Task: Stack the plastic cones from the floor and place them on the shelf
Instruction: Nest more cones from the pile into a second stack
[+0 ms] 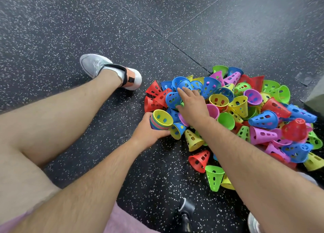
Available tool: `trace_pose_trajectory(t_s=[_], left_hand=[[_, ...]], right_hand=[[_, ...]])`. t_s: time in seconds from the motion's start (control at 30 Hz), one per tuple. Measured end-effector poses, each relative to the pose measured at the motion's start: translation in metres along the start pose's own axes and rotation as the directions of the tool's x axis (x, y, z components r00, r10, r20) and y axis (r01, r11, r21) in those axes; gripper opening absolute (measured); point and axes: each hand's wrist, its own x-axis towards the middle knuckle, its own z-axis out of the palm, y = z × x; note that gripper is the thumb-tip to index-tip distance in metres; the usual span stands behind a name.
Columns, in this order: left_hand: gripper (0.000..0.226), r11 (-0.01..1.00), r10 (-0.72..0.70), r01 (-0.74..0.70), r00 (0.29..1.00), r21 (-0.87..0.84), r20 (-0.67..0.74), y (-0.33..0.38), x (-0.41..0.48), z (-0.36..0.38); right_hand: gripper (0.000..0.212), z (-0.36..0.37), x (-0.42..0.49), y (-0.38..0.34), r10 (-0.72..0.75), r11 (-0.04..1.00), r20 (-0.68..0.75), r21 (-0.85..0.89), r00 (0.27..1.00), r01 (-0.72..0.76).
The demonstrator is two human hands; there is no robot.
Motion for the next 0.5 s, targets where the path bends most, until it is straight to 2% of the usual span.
trace_pose_trajectory(t_s=[0.17,0.33,0.5], left_hand=[[0.070,1.000,-0.007,0.007,1.000,0.007,0.014,-0.003,0.003,0.002],[0.067,1.000,-0.021,0.021,1.000,0.011,-0.002,-0.005,0.004,0.001],[0.068,0.998,-0.046,0.047,0.999,0.047,-0.025,-0.007,0.004,-0.001]], right_hand=[[0.040,0.007,-0.002,-0.006,0.042,0.987,-0.079,0.157,0.996,-0.030],[0.029,0.008,-0.011,-0.012,0.072,0.958,-0.102,0.284,0.992,-0.041],[0.026,0.004,-0.014,-0.014,0.246,0.854,-0.118,0.496,0.962,-0.158]])
